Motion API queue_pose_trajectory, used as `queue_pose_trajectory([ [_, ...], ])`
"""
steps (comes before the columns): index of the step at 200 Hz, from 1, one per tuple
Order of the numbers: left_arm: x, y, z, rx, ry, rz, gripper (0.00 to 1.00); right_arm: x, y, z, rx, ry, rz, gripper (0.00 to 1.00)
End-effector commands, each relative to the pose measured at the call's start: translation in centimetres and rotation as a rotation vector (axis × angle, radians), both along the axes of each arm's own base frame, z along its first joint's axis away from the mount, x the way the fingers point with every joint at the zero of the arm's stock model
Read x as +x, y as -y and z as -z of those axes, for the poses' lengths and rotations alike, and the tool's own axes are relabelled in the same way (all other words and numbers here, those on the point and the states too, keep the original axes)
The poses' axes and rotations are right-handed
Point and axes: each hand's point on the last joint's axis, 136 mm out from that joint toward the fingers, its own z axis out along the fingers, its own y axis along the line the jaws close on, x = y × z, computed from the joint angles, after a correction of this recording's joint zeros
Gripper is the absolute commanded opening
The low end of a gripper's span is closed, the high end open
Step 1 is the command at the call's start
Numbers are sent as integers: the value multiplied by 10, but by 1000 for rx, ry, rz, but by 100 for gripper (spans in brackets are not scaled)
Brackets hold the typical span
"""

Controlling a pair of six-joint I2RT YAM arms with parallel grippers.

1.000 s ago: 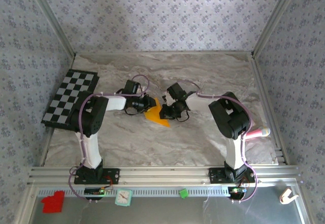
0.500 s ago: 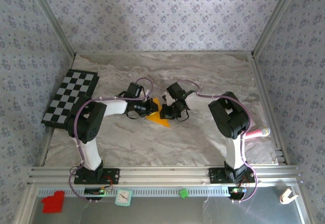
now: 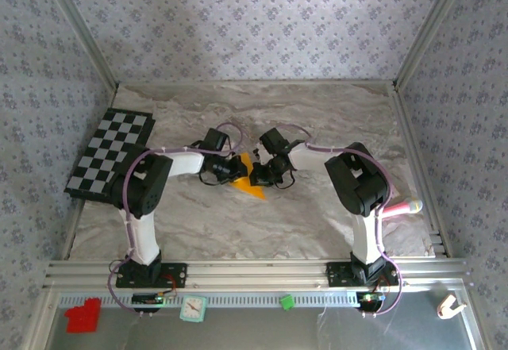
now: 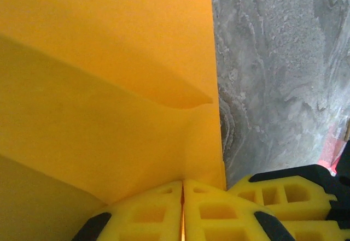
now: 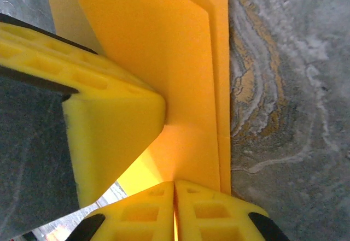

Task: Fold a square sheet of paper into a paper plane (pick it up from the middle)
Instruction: Fourth fold the wing at the center of the table.

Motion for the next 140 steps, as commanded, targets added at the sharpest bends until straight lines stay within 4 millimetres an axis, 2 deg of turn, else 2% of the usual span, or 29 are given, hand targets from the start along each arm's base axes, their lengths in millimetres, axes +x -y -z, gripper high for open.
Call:
queue_pose_trajectory([
  [1, 15, -31, 22, 160, 4, -47, 10, -40, 56, 59, -285, -139, -16, 10],
  [45, 44, -60, 21, 203, 19, -82, 10, -48, 72, 66, -327, -158, -31, 10],
  [107, 88, -110, 23, 225, 29, -189, 10, -47, 69, 67, -312, -157, -22, 10],
  [129, 101, -121, 16, 236, 51, -217, 10, -46, 67, 66, -305, -156, -20, 10],
  [140, 106, -121, 5, 226, 73, -217, 10, -45, 65, 64, -298, -152, -18, 10],
])
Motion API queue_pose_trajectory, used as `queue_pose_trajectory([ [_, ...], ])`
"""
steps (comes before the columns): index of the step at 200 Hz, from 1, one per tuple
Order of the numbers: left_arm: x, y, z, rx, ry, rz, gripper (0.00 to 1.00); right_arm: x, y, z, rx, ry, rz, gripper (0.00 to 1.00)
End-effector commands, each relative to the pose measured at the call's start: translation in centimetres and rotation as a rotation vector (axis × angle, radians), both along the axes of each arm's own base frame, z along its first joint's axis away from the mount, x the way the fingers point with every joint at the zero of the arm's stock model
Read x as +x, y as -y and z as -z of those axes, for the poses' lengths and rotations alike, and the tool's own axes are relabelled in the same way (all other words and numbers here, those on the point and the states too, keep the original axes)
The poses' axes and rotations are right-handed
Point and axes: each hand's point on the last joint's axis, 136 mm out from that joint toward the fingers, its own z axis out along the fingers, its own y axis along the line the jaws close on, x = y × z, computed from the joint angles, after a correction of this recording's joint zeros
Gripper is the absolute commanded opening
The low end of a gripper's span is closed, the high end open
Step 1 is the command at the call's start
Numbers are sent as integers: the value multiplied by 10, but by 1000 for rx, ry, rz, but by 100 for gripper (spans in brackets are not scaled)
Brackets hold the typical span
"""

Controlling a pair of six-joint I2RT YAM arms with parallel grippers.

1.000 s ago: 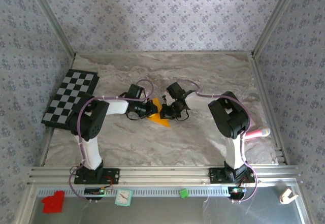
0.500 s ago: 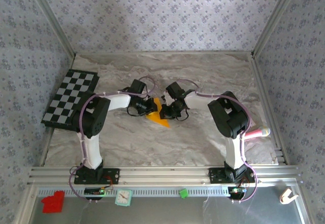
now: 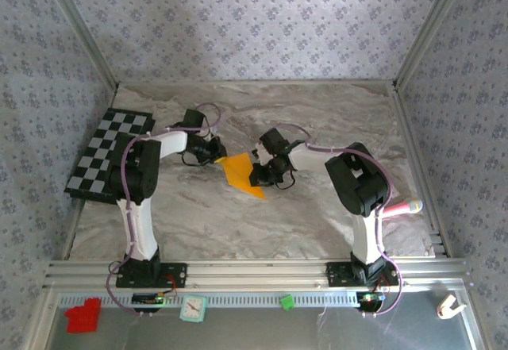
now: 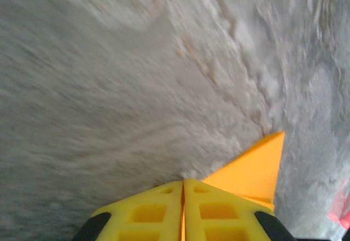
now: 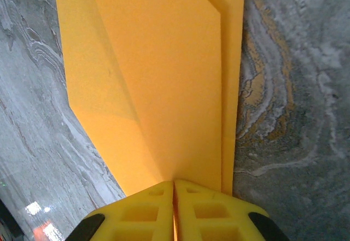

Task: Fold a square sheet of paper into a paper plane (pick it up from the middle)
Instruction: Fourth fold the wing at the center of the table.

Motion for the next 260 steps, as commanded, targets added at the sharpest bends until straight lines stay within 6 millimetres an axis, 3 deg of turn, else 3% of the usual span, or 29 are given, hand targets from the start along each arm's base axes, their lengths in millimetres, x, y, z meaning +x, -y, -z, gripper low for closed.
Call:
queue_pose_trajectory([
  [1, 24, -40, 5, 137, 49, -79, 10, -44, 64, 63, -303, -176, 32, 10],
  [38, 22, -23, -61, 35, 159, -82, 12, -29, 42, 45, -202, -136, 64, 10],
  [56, 4, -10, -72, -5, 166, -84, 14, -21, 23, 29, -119, -126, 93, 10],
  [94, -30, 30, -53, -142, 81, -73, 15, -3, -10, -5, 82, -128, 218, 13],
  [142, -36, 53, -21, -119, 20, -23, 13, -3, -12, -14, 114, -110, 207, 13],
  [202, -33, 49, -6, -52, -7, -32, 11, -3, -17, -26, 131, -76, 127, 13],
  [236, -44, 37, 14, 35, -92, -51, 10, 5, -17, -27, 106, -50, 129, 13],
  [240, -45, 36, 16, 44, -101, -52, 10, 13, -23, -37, 122, -25, 129, 13],
  [260, -52, 31, 27, 82, -144, -55, 9, 22, -25, -31, 107, -19, 141, 13],
])
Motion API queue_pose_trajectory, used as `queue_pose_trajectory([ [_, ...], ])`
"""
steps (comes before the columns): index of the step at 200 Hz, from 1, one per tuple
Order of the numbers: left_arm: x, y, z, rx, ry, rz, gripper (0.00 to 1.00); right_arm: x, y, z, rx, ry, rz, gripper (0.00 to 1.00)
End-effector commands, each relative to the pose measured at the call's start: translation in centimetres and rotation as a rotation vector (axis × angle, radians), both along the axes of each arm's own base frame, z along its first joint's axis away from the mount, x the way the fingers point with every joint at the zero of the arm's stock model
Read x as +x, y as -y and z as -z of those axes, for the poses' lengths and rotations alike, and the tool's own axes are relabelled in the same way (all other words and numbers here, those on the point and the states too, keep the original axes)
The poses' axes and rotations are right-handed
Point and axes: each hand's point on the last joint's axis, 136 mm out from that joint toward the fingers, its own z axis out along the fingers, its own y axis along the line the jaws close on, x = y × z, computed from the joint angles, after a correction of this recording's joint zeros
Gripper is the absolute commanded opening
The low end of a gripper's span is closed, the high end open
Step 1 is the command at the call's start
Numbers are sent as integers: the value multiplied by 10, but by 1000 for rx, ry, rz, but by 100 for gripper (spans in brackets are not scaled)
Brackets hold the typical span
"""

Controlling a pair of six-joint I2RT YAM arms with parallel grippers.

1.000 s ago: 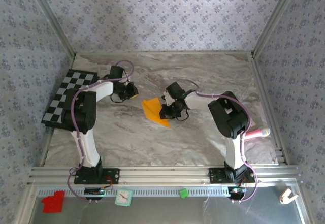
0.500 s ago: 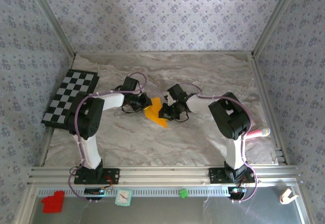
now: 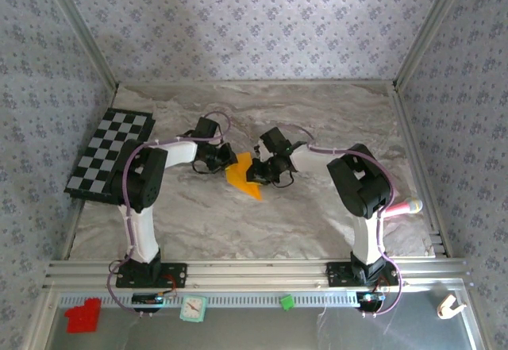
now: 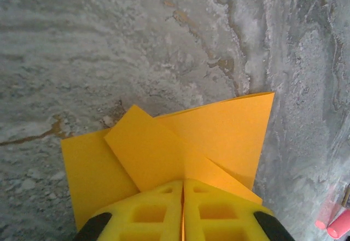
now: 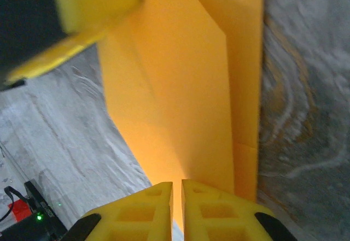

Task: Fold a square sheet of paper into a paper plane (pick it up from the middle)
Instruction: Fourth fold the wing at the center of the table.

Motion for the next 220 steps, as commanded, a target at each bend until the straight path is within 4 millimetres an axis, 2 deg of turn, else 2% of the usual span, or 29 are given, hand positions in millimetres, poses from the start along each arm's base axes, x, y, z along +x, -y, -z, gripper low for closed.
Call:
queue_pose_trajectory([
  [1, -18, -13, 27, 105, -107, -2, 9, 12, -6, -6, -13, 33, -10, 13],
  [37, -25, -20, 38, 185, -151, 6, 9, 13, -8, 6, -31, 34, -44, 13],
  [89, -35, -29, 57, 257, -218, -7, 8, -12, -4, 16, -29, -17, -115, 13],
  [112, -38, -35, 61, 294, -232, -18, 8, -25, 4, 19, -42, -38, -135, 13],
  [115, -38, -36, 60, 297, -232, -19, 7, -34, 11, 28, -60, -65, -137, 13],
  [126, -39, -38, 61, 311, -234, -20, 7, -43, 18, 31, -74, -83, -147, 13],
  [194, -37, -37, 59, 307, -228, -13, 7, -85, 46, 32, -109, -143, -151, 13],
  [220, -34, -33, 52, 288, -215, -7, 7, -91, 53, 30, -125, -137, -158, 13],
])
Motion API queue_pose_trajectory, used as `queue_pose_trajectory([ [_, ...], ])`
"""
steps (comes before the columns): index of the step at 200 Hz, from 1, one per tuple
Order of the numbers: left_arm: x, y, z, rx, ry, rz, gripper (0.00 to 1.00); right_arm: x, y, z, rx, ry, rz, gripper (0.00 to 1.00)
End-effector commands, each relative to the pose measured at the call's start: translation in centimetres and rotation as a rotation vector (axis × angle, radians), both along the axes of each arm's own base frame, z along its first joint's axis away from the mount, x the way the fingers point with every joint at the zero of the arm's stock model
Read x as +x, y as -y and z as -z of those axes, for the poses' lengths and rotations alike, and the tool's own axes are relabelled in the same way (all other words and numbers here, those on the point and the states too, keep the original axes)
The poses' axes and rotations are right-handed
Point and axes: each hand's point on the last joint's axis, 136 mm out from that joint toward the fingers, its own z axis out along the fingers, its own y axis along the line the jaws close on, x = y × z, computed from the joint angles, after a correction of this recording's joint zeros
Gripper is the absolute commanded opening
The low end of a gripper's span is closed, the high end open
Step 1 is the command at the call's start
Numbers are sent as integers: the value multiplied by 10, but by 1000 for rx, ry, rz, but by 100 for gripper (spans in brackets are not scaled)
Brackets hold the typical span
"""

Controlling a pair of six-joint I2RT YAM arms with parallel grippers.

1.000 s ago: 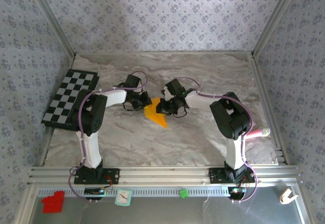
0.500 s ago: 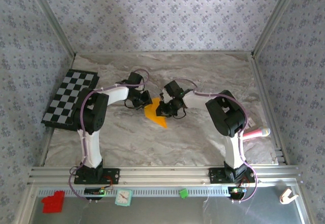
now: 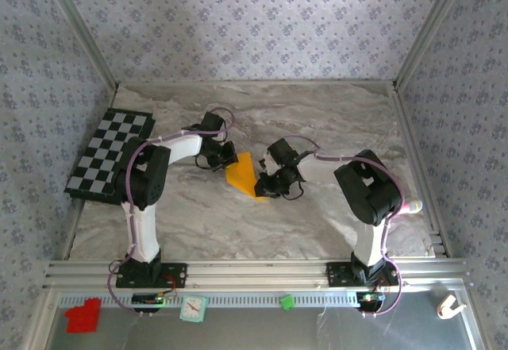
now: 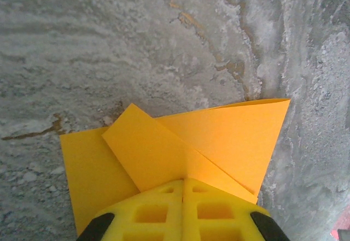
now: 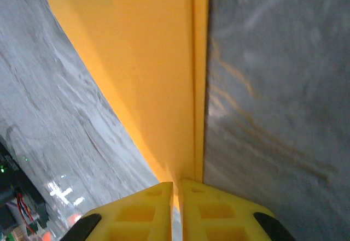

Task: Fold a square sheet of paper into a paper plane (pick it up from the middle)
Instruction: Fourth fold the wing at the center of the table, then pick up the paper from the center of the table.

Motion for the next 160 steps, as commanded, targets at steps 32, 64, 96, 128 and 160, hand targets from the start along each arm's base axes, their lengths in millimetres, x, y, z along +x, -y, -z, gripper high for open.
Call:
queue_pose_trajectory([
  [32, -19, -9, 15, 58, -69, 19, 12, -5, 14, -17, -9, 39, 23, 15],
  [64, -2, 8, -49, -84, 65, 5, 27, 40, 8, -45, 86, 183, 137, 29],
  [96, 3, -10, -80, -135, 138, -92, 44, 71, -1, -51, 119, 228, 159, 36],
  [128, -3, -37, -83, -178, 149, -199, 54, 86, -13, -41, 119, 212, 119, 37],
  [160, -16, -48, -80, -197, 135, -223, 57, 90, -22, -30, 125, 179, 75, 38],
])
